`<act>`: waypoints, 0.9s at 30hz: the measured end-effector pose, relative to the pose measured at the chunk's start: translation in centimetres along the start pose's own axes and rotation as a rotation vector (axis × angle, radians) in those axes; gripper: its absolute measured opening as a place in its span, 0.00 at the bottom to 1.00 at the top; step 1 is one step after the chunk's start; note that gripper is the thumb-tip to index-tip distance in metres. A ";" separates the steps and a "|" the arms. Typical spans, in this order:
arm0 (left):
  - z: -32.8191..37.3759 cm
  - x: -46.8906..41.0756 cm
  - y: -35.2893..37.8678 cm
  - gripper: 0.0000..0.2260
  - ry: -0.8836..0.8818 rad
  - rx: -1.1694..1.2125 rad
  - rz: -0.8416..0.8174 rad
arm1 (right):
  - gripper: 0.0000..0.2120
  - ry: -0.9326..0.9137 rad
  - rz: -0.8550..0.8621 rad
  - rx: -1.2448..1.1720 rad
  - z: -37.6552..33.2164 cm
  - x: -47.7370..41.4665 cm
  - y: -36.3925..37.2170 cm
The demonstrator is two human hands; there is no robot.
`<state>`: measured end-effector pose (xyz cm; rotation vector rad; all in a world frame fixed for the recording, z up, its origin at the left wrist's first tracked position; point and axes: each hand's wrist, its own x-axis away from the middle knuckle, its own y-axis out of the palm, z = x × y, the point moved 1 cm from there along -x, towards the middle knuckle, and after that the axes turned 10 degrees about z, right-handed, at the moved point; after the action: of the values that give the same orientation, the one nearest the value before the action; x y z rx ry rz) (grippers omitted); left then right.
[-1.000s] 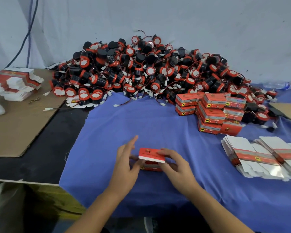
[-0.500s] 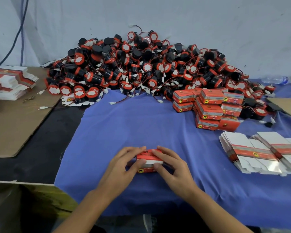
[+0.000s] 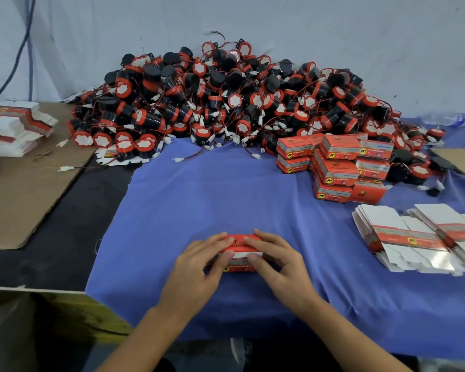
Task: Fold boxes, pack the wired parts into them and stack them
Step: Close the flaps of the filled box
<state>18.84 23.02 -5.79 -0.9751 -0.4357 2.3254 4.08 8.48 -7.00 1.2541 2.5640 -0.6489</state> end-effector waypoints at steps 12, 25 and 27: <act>1.2 1.1 -0.7 0.16 0.228 -0.363 -0.079 | 0.18 -0.300 -0.048 0.422 -0.9 1.5 -0.7; 5.2 1.8 0.7 0.28 0.197 -0.987 -0.420 | 0.39 -0.476 -0.168 1.003 -2.7 2.2 -0.8; 5.0 2.3 1.6 0.30 0.093 -0.818 -0.365 | 0.42 -0.390 -0.178 1.006 -3.3 2.5 -0.5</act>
<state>13.29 22.78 -4.43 -1.2160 -1.4576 1.7525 2.11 11.51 -4.85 0.9260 2.0182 -2.1352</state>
